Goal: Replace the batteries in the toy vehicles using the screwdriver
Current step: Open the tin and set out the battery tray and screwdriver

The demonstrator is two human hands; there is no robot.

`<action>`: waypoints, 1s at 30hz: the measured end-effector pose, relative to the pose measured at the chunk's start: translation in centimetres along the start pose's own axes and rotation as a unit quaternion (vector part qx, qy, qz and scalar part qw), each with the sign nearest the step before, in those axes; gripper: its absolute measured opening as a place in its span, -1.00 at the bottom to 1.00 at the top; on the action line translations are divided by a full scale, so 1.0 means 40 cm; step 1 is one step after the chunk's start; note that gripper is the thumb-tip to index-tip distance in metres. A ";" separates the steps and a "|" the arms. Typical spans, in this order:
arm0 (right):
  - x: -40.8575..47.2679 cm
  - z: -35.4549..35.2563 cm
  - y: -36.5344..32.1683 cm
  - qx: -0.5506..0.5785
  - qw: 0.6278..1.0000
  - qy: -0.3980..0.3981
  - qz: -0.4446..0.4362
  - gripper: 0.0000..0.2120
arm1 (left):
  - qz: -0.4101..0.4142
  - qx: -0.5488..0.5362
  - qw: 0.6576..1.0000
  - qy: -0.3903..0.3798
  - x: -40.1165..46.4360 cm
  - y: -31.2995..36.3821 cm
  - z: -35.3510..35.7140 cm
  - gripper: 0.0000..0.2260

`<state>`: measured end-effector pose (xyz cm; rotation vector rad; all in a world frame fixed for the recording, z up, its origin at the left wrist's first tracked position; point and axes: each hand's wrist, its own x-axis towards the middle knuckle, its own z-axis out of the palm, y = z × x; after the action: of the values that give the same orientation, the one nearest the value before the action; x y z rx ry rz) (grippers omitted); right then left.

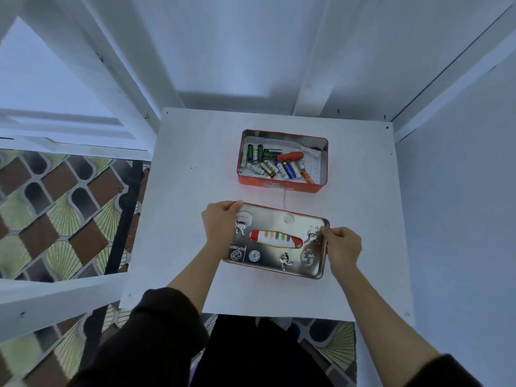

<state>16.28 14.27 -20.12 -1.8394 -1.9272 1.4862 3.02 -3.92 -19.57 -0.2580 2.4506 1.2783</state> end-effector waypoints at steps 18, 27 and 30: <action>0.038 0.055 0.059 -0.086 0.994 -0.049 -0.052 -0.74 | -0.002 0.078 0.997 -0.014 -0.012 -0.089 0.048 -0.81; 0.080 0.005 -0.149 -0.054 0.973 -0.025 -0.222 -0.91 | 0.197 -0.017 0.980 0.031 0.037 0.027 0.006 -0.89; 0.108 0.056 -0.240 -0.113 0.945 -0.106 -0.288 -0.92 | 0.305 0.067 0.949 -0.054 0.098 0.076 0.030 -0.85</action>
<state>6.78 18.41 -17.16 -1.0409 -2.5288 1.3393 -1.27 -1.17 -19.49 0.6382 2.5973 1.2849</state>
